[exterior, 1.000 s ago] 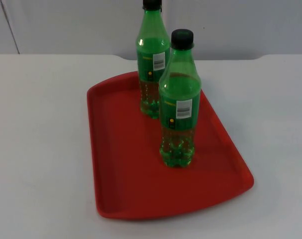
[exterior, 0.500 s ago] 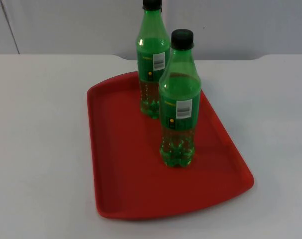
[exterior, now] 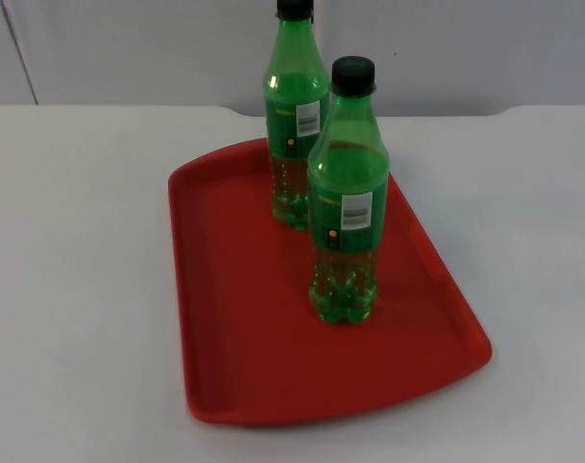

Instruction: Place the bottle upright on the tray.

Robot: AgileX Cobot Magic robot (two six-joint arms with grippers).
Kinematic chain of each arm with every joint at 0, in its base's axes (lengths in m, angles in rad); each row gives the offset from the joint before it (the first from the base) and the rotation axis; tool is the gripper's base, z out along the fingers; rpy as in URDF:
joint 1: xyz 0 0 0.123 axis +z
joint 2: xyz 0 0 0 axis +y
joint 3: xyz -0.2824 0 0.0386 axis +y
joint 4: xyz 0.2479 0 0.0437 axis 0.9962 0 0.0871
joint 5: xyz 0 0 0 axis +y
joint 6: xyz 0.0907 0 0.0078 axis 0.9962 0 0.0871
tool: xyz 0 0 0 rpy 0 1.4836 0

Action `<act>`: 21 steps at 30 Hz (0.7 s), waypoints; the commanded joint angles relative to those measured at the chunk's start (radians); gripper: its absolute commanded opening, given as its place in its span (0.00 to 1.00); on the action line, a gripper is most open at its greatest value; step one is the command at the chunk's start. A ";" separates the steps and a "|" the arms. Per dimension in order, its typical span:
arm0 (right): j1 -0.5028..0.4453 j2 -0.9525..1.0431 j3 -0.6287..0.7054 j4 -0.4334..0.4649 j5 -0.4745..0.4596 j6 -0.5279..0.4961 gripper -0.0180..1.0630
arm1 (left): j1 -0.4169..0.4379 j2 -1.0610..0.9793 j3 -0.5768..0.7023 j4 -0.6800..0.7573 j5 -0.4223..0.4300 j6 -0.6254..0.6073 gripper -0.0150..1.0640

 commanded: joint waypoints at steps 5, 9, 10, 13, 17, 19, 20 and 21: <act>-0.007 -0.002 0.007 0.002 -0.005 0.004 0.99 | -0.006 -0.004 0.005 -0.008 -0.001 0.001 0.99; -0.007 -0.002 0.007 0.002 -0.005 0.004 0.99 | -0.006 -0.004 0.005 -0.006 -0.001 0.001 0.99; -0.007 -0.002 0.007 0.002 -0.005 0.004 0.99 | -0.006 -0.004 0.005 -0.006 -0.001 0.001 0.99; -0.007 -0.002 0.007 0.002 -0.005 0.004 0.99 | -0.006 -0.004 0.005 -0.006 -0.001 0.001 0.99; -0.007 -0.002 0.007 0.002 -0.005 0.004 0.99 | -0.006 -0.004 0.005 -0.006 -0.001 0.001 0.99; -0.007 -0.002 0.007 0.002 -0.005 0.004 0.99 | -0.006 -0.004 0.005 -0.006 -0.001 0.001 0.99; -0.007 -0.002 0.007 0.002 -0.005 0.004 0.99 | -0.004 -0.004 0.005 -0.006 -0.001 0.001 0.99; -0.007 -0.002 0.007 0.002 -0.005 0.004 0.99 | -0.004 -0.004 0.005 -0.006 -0.001 0.001 0.99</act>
